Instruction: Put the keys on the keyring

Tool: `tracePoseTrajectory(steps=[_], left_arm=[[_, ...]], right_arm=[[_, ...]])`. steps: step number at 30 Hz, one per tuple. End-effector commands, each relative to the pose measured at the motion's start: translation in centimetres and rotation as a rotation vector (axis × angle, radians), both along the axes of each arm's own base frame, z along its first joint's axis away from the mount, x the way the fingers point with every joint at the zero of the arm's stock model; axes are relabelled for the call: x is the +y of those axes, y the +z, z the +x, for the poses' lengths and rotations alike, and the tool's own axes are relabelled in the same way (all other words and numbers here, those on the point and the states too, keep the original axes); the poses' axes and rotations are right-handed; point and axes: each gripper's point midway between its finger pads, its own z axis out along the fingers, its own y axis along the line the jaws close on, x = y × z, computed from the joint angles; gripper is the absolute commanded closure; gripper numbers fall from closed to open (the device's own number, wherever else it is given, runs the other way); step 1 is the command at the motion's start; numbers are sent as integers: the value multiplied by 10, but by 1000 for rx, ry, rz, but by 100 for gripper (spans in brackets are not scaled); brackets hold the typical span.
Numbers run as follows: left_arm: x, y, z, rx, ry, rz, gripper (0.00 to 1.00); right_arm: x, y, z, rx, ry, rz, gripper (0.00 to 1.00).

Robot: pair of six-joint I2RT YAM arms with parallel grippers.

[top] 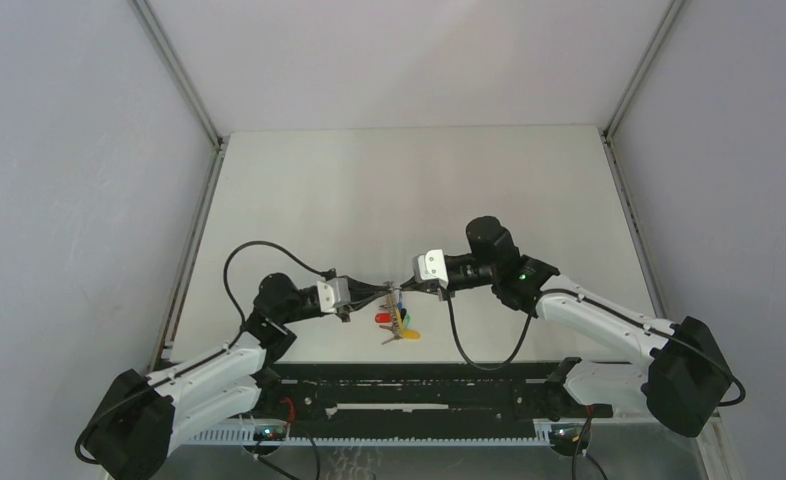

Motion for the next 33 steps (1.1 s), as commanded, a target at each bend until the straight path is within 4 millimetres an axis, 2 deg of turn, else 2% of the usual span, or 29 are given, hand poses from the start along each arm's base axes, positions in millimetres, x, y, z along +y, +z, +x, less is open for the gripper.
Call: tracePoseTrajectory(steps=[1,11,22,33], left_arm=[[-4,28,-2,-64,-32,-61,100],[-4,31,-3,-68,-37,-79,100],[0,23,2,-76,7,-48,100],[2,24,0,-80,8,-49,100]], right_arm=[[10,15,-5,-15,49,47,100],[14,16,-5,-6,51,46,100],[2,20,-6,-47,-1,34,100],[1,17,0,-51,-34,22,100]])
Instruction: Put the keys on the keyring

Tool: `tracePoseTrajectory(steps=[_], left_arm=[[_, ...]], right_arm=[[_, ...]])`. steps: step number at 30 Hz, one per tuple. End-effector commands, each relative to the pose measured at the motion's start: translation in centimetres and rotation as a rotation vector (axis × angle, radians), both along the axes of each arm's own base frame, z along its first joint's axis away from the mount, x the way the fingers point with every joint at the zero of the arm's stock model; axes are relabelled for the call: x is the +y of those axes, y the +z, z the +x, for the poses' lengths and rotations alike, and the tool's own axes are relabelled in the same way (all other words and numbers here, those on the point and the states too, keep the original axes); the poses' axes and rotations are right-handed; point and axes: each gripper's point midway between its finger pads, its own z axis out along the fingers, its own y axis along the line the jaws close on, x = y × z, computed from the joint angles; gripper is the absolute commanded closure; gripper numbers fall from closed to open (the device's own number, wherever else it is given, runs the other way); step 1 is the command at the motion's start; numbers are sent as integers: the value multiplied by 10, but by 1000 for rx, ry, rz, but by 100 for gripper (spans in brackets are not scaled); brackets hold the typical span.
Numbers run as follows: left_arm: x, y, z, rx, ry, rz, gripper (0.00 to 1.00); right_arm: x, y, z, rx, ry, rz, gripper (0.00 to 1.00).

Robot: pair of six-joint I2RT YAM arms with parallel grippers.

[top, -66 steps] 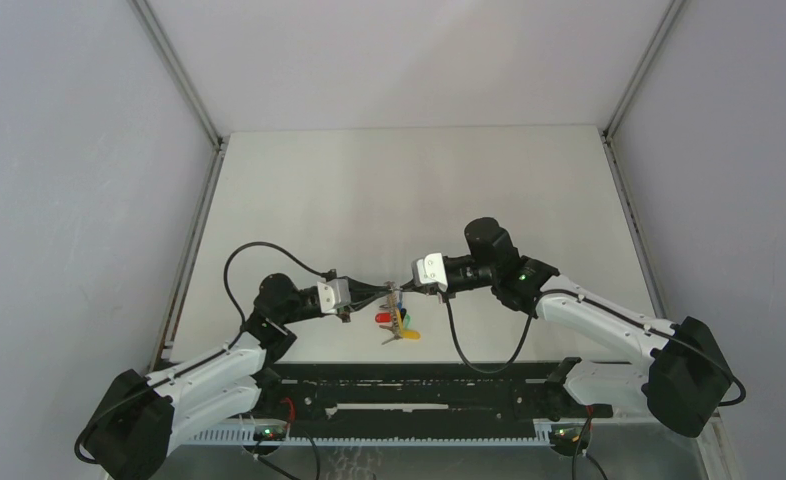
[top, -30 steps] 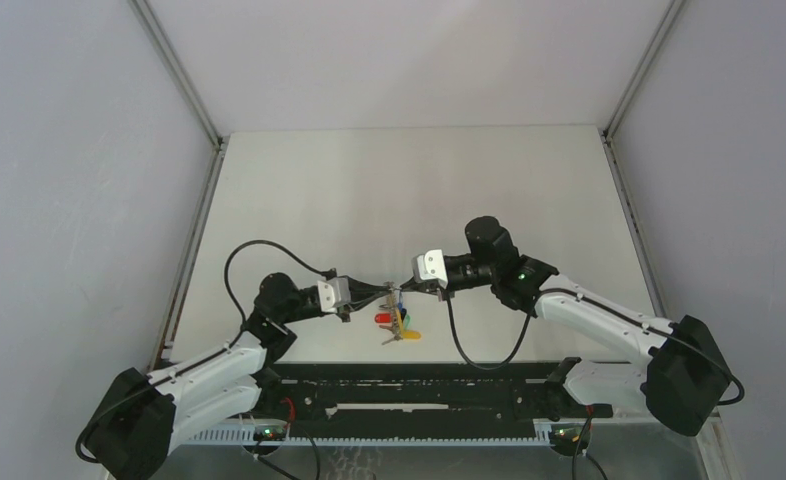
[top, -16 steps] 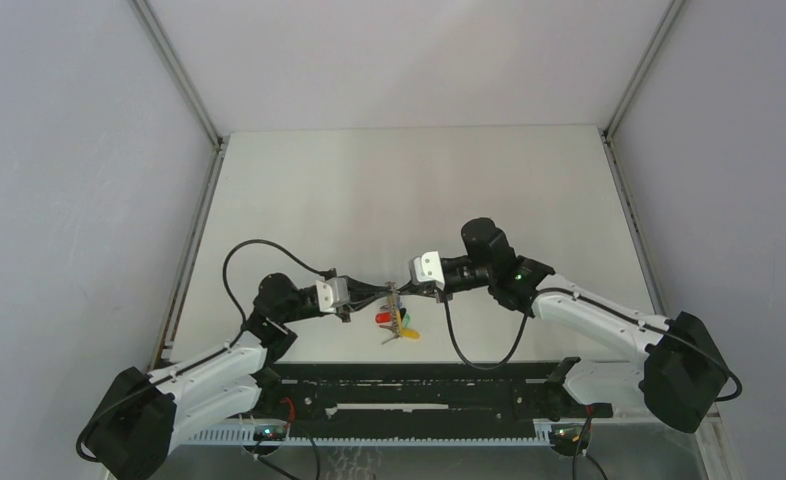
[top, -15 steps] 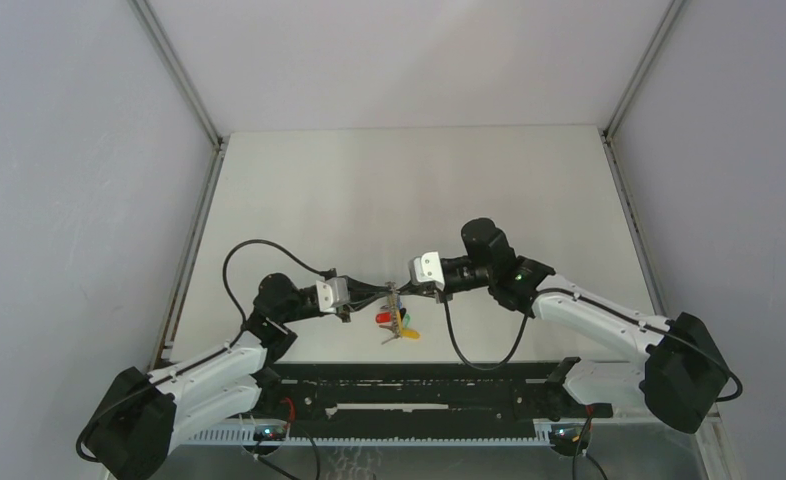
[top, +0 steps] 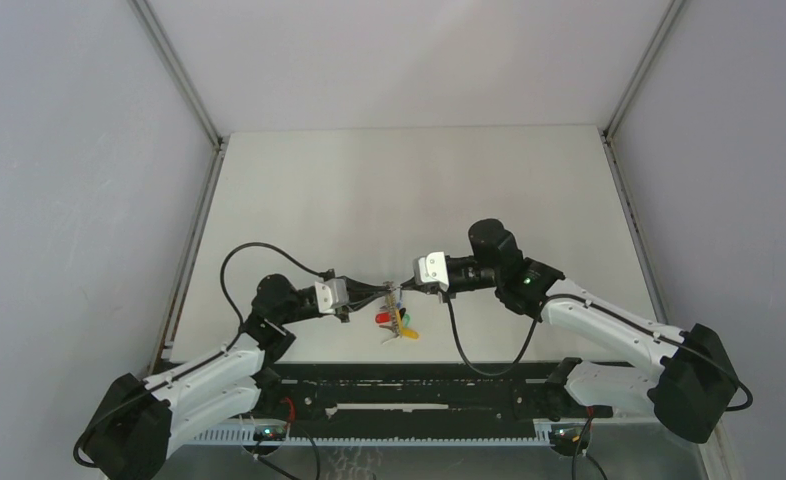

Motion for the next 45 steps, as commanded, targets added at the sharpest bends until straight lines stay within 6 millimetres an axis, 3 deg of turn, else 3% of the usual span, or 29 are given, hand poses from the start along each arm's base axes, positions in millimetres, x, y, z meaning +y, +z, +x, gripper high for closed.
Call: tracePoseTrajectory(steps=[1,45], left_arm=[[1,19,2,-75,8,-36,100],[-5,25,-2,-67,-39,-58,100]], right_arm=[[3,9,3,-19,-6,20,100],[12,6,-4,24,50,26,100]])
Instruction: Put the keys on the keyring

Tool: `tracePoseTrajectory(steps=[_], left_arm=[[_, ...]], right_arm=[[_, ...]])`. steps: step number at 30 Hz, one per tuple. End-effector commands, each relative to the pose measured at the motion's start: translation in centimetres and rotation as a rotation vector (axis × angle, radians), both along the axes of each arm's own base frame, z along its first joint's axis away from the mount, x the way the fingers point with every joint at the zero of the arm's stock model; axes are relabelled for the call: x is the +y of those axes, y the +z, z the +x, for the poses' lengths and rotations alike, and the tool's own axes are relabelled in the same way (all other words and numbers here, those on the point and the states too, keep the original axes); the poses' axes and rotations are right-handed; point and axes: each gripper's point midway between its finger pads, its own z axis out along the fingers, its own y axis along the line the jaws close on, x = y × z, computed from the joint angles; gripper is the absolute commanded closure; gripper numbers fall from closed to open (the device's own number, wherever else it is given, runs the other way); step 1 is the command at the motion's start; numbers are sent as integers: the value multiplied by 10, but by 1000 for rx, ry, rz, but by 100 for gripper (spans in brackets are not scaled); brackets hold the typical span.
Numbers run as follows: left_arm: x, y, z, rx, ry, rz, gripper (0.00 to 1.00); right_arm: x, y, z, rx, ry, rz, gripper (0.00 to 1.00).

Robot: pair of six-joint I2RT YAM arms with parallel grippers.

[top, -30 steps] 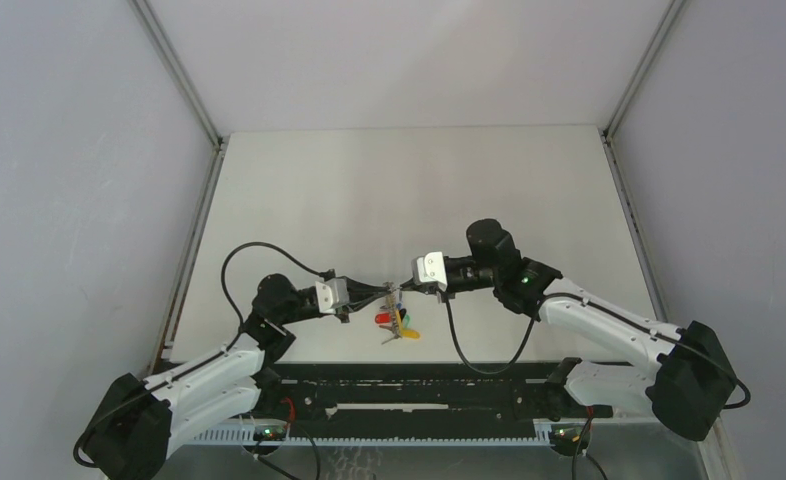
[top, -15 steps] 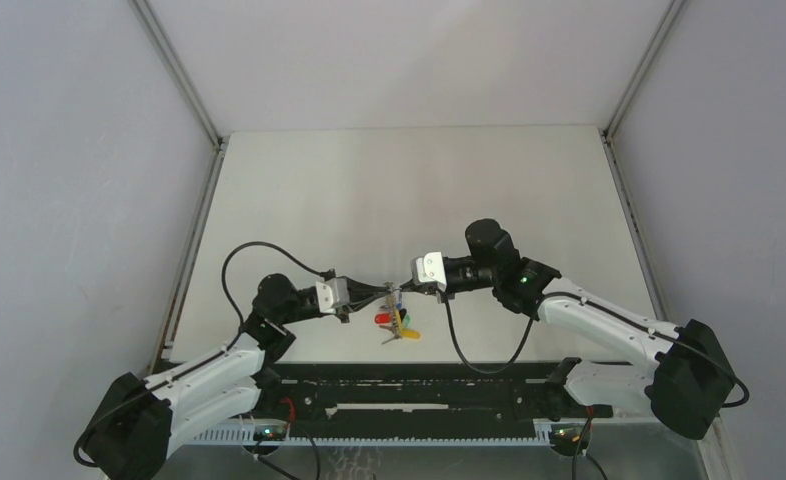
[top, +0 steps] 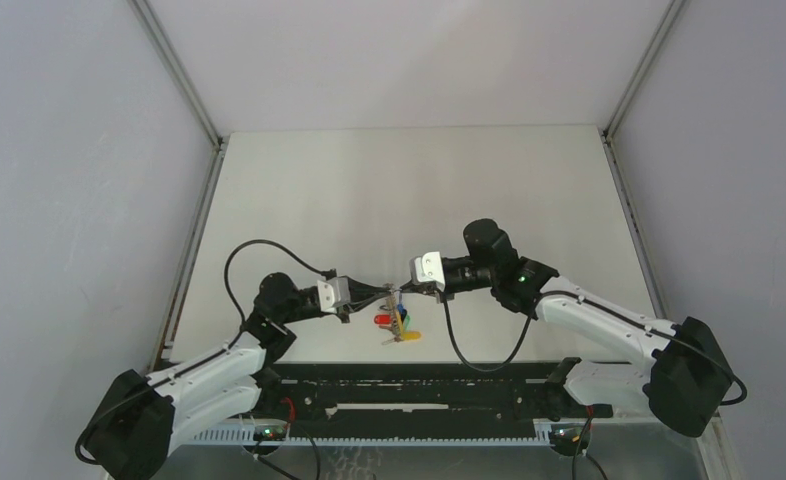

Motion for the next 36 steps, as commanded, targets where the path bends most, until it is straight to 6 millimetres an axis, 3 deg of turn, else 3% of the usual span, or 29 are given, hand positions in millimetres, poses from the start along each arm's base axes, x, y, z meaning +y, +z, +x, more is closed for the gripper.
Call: tracePoseTrajectory(steps=[1,21,36], left_arm=[[-4,33,-2,-93,-32,-78,100],[-7,35,-4,-80,-53,-100,100],[1,35,8,-26,55,-127,100]], right_arm=[[10,19,-4,-9,44,54,100],[15,32,-5,-12,46,102,100],[20,31,-3,-36,-7,86,100]])
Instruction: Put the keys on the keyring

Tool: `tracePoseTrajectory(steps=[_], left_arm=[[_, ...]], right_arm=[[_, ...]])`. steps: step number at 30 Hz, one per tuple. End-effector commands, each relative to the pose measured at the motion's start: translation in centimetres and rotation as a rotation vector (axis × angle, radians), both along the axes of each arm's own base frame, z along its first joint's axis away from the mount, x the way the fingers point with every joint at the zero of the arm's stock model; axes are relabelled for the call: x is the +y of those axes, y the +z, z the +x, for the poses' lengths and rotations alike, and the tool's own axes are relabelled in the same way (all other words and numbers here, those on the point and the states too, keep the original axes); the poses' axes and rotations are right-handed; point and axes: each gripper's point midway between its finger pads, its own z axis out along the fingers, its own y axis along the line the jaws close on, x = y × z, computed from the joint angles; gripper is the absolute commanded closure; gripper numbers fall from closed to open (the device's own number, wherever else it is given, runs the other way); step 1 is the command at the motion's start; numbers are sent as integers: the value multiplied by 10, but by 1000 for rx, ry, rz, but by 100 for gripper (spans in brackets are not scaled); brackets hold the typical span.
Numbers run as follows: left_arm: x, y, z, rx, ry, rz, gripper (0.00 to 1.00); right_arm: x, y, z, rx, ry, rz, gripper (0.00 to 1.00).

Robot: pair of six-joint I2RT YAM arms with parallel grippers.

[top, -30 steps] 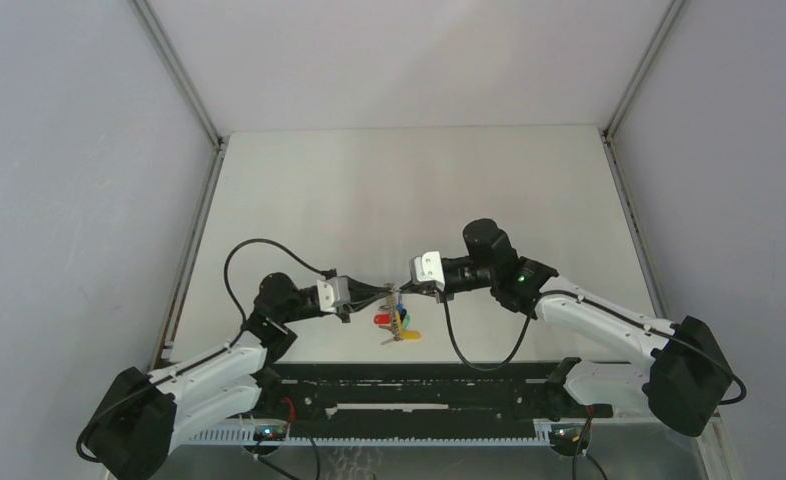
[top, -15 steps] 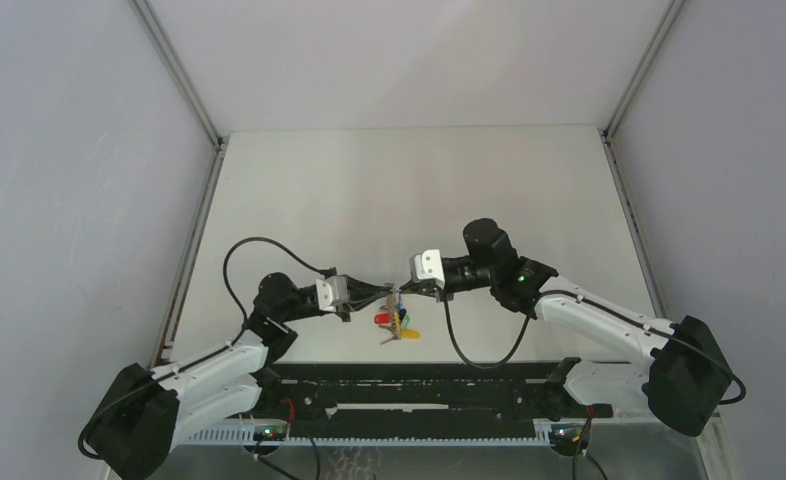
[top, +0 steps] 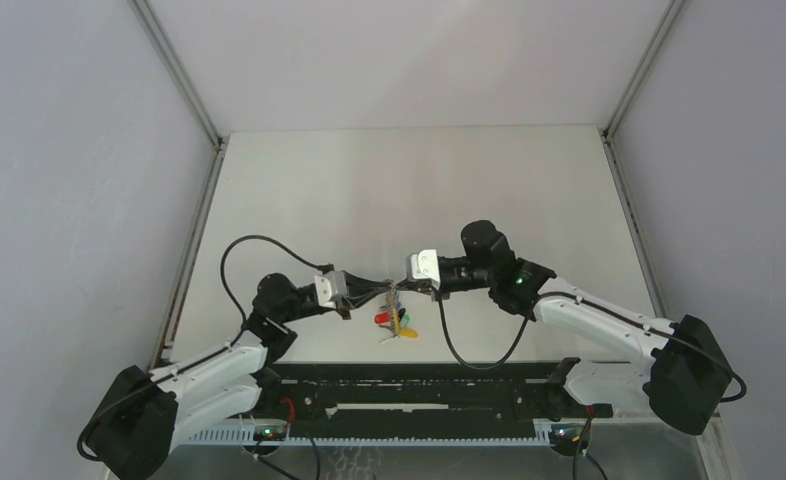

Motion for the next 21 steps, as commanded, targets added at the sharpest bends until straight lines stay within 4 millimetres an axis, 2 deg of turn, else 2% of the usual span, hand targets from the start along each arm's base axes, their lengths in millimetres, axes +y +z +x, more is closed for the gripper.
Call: tracePoseTrajectory(steps=[1,6,12,16,21], left_arm=[[3,24,2,-56,39,-70,100],[5,24,0,-70,46,-59,100],[7,24,-3,-82,43,-57,100],[7,25,-5,-90,36,-59,100],[8,27,-7,-96,26,-63,100]], right_arm=[[13,29,-6,-55,35,77,100],[11,33,-6,-60,19,79,100],[3,34,-8,-68,3,60,85],[-2,31,-7,-75,-14,38,79],[-1,31,-3,-79,-25,41,80]])
